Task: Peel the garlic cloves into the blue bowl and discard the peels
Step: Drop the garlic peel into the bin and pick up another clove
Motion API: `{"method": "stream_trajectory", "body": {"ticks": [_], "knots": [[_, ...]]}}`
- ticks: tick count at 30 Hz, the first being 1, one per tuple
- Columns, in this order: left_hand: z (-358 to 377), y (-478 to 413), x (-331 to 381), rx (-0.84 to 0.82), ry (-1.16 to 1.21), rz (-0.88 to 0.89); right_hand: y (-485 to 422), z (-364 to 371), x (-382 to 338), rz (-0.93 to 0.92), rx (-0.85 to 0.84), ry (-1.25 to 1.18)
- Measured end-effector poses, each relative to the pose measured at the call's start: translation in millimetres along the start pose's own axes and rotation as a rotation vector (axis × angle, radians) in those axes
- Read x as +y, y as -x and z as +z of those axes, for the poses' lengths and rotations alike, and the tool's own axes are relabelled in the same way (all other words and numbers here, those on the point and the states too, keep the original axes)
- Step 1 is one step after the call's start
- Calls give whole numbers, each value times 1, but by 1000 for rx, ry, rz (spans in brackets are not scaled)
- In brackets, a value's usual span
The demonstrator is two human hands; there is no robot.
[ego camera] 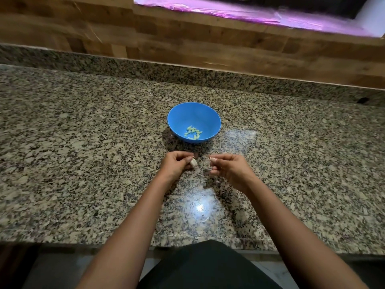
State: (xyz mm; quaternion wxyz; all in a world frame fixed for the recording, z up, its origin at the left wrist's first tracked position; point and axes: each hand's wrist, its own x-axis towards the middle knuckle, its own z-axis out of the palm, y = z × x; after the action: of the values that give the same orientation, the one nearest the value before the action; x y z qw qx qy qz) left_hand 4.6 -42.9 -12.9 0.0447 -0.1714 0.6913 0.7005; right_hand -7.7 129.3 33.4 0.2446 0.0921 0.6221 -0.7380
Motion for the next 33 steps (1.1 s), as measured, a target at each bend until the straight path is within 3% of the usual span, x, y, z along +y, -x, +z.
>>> {"method": "stream_trajectory", "body": {"ticks": [3,5,7,10,13,18,22,25,28,33], "knots": [[-2,6,-2,139,-402,160,0,-1,0,18,12,37],[2,15,0,177,-479,304,1,0,1,37,6,25],[7,20,2,140,-394,386,2,2,2,45,-5,15],[16,24,8,-17,-190,280,3,4,3,20,-23,13],[22,23,7,-50,-42,219,4,4,2,-2,-40,51],[28,20,7,-46,-11,224,6,2,2,-44,-70,430],[32,18,8,-100,-2,245,4,4,2,-157,61,475],[26,21,0,-65,-381,369,1,-3,2,-183,132,514],[25,24,-19,-99,-763,544,-4,-7,6,-184,119,858],[22,23,-42,-90,-1029,655,-12,-4,0,-106,19,1222]]}}
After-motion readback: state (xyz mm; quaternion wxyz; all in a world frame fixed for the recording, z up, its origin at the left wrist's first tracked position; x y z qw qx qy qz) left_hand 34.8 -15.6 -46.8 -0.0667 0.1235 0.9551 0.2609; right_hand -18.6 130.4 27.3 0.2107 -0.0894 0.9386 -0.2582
